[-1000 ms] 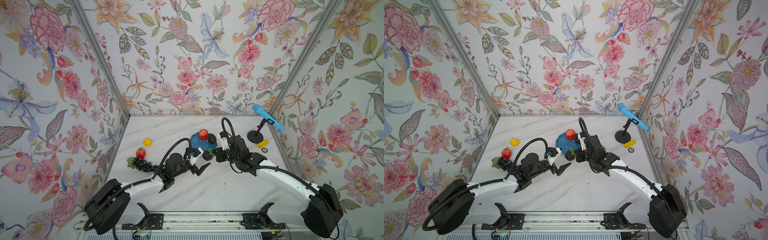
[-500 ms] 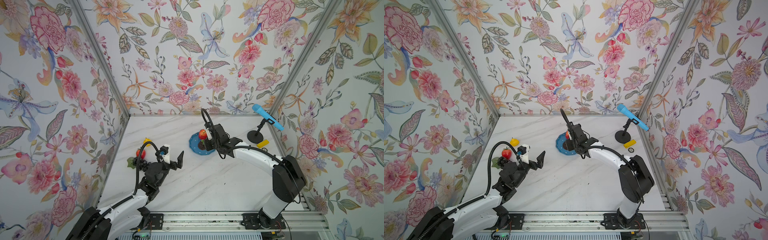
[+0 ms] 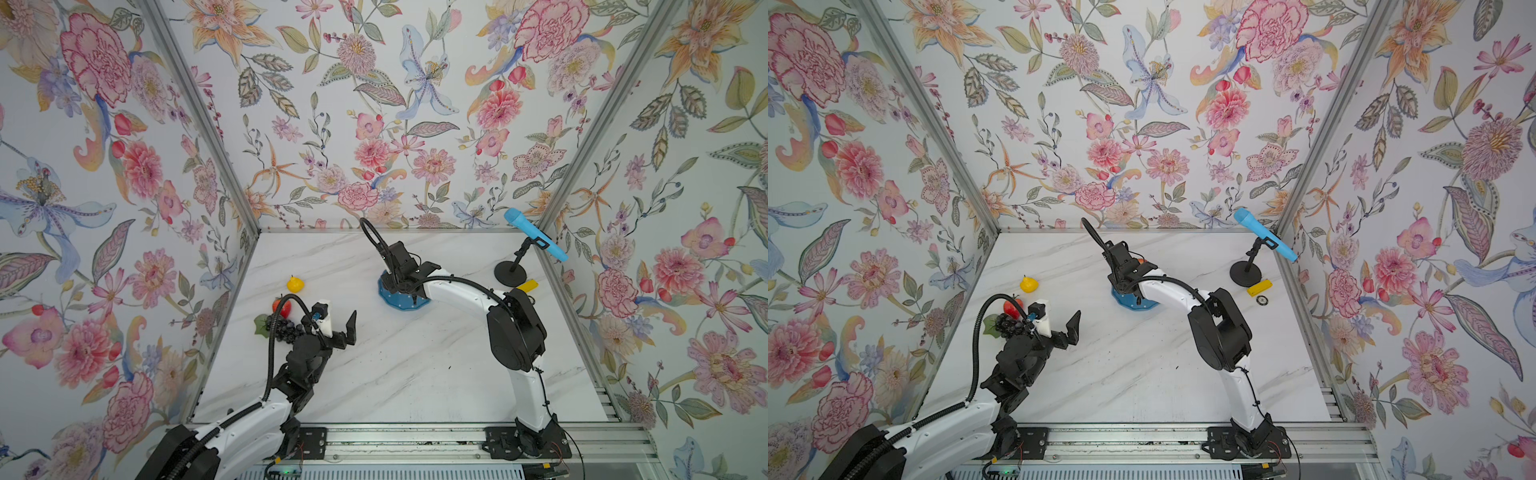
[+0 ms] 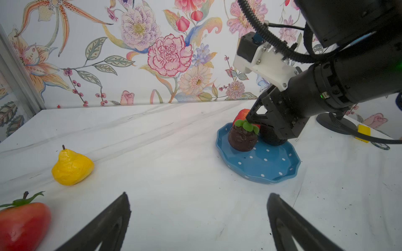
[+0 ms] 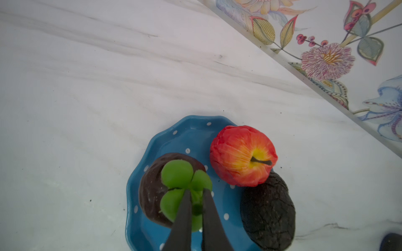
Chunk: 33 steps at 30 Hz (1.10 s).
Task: Arrange fruit in a fruit bowl
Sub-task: Place the fruit in the fruit bowl.
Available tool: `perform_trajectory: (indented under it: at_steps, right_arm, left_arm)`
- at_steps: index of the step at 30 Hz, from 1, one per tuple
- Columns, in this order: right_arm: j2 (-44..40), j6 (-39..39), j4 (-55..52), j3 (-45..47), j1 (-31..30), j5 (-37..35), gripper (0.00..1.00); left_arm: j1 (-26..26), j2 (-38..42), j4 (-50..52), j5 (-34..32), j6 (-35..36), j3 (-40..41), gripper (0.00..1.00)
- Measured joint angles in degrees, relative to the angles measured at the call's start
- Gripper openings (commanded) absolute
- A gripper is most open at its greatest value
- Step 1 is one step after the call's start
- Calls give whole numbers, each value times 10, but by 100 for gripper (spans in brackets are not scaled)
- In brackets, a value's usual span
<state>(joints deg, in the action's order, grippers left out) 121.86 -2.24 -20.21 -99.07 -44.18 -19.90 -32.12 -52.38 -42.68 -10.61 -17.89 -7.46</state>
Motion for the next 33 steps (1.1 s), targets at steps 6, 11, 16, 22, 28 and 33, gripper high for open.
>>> perform_trajectory:
  at_steps: [6,11,16,22,28,33]
  right_arm:
    - [50,-30,-19,-57,-8,-36,2]
    - [79,-48,-31,-89,-15,-57,3]
    - [101,-61,-36,-116,-18,-76,4]
    - [112,-73,-45,-136,-19,-96,7]
    - [112,-76,-47,-148,-19,-106,12]
    - [113,-76,-47,-149,-19,-106,13]
  left_arm:
    - [3,0,-2,-2,0,9,99]
    - [3,0,-8,-2,1,12,99]
    - [3,0,-11,-2,1,16,99]
    - [3,-1,-24,-2,1,17,99]
    - [4,-5,-29,-2,1,18,99]
    - [4,-5,-31,-2,1,20,99]
